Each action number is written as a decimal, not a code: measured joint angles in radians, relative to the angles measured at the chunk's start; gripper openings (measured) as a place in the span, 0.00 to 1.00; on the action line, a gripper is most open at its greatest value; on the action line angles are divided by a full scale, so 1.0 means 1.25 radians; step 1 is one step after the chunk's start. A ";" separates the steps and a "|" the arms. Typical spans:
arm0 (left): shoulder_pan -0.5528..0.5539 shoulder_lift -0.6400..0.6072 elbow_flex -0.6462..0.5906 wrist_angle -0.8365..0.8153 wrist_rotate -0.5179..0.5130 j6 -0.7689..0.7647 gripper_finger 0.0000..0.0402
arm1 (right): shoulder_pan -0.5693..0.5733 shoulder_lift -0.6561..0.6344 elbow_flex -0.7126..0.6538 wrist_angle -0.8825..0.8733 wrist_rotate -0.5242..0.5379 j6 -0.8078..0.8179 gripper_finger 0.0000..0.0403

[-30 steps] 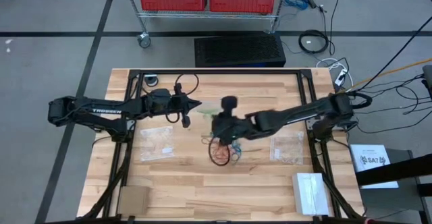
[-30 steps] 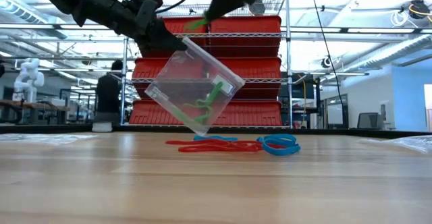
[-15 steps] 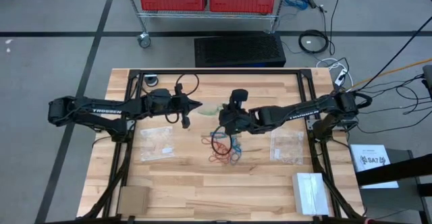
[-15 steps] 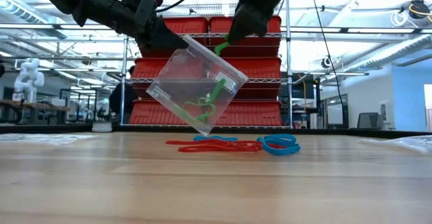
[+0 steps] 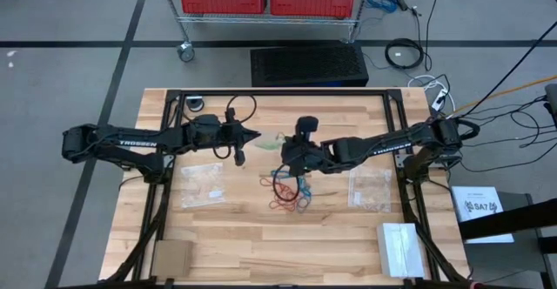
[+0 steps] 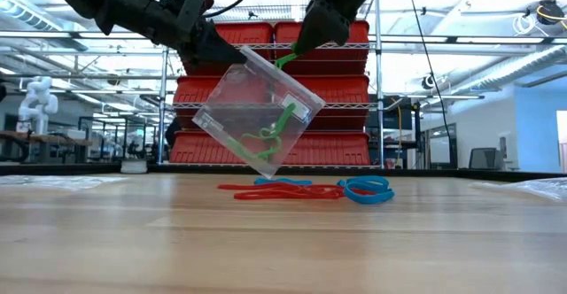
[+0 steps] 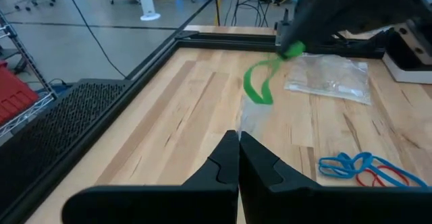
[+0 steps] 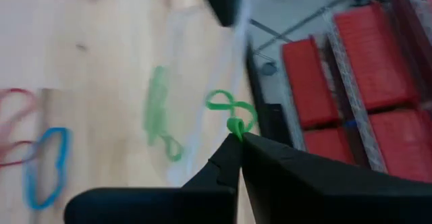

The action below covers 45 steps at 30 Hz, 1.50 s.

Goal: Sort rubber bands
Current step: Put the green rubber band into the top transparent zip bag

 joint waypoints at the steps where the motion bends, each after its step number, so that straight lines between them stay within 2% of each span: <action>1: 0.000 0.000 0.000 0.000 0.000 0.000 0.00 | -0.002 0.000 0.000 0.000 -0.019 0.004 0.00; 15: 0.000 0.000 0.000 -0.001 0.022 -0.001 0.00 | -0.047 0.011 0.001 0.018 -0.115 0.039 0.00; 23: 0.000 0.000 -0.001 -0.003 0.034 -0.001 0.00 | -0.077 0.071 0.001 0.050 -0.169 0.017 0.00; 31: 0.000 0.000 -0.001 -0.004 0.035 -0.001 0.00 | -0.078 0.064 0.001 0.098 -0.169 0.001 0.00; 45: 0.000 0.000 -0.001 -0.017 0.035 0.000 0.00 | -0.072 0.032 0.001 0.102 -0.156 0.009 0.00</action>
